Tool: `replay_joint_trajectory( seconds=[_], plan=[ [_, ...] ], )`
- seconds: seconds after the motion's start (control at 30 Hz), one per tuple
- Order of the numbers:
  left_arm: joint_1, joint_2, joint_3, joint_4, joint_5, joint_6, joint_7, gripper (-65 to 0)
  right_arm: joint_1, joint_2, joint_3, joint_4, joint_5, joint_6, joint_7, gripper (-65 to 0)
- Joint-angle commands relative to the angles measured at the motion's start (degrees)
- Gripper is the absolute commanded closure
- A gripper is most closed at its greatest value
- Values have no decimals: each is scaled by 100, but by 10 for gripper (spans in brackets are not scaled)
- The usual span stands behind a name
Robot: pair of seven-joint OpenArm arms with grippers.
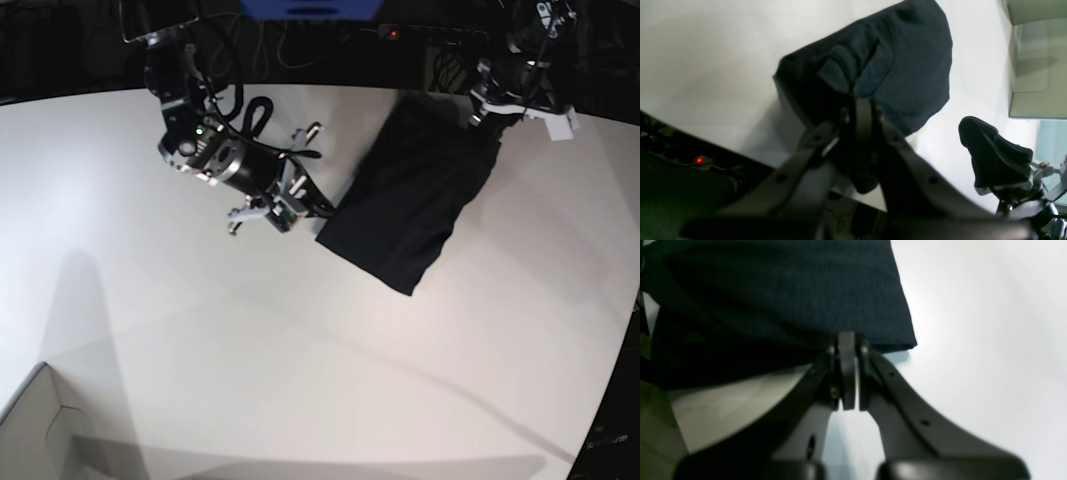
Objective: Layout the t-shirt on the table in an organized manner, then fold the t-shirt properly
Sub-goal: 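Hold the folded black shirt edge with the left gripper while the right gripper hovers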
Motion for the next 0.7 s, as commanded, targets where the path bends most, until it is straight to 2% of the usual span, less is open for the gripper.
replay_joint_trajectory(
  seconds=[0.0,0.07,0.17,0.27,0.3,0.5,0.67],
  plan=[
    [38,-19,-20,2,-81,-43,-46,-50,75,-4,3,121,103,34,159,-5],
    [91,-19,-20,-95,-81,-34,-46,-133,75,-4,3,121,103,34,159,-4],
    [170,-19,-20,-103,-81,-43,-55,-291,75,5,3,129,103,34,159,-4],
    [170,-19,-20,-103,-81,-43,-55,-410,75,5,3,129,103,34,159,-4],
    [161,-19,-20,-121,-89,-43,-55,-430,75,5,3,129,103,34,159,-4],
    [91,-19,-11,-200,-89,-52,-81,-453,75,5,3,129,103,34,159,-4],
    [-252,-19,-11,-736,-81,-34,-81,-453,75,5,3,129,103,34,159,-5]
  ],
)
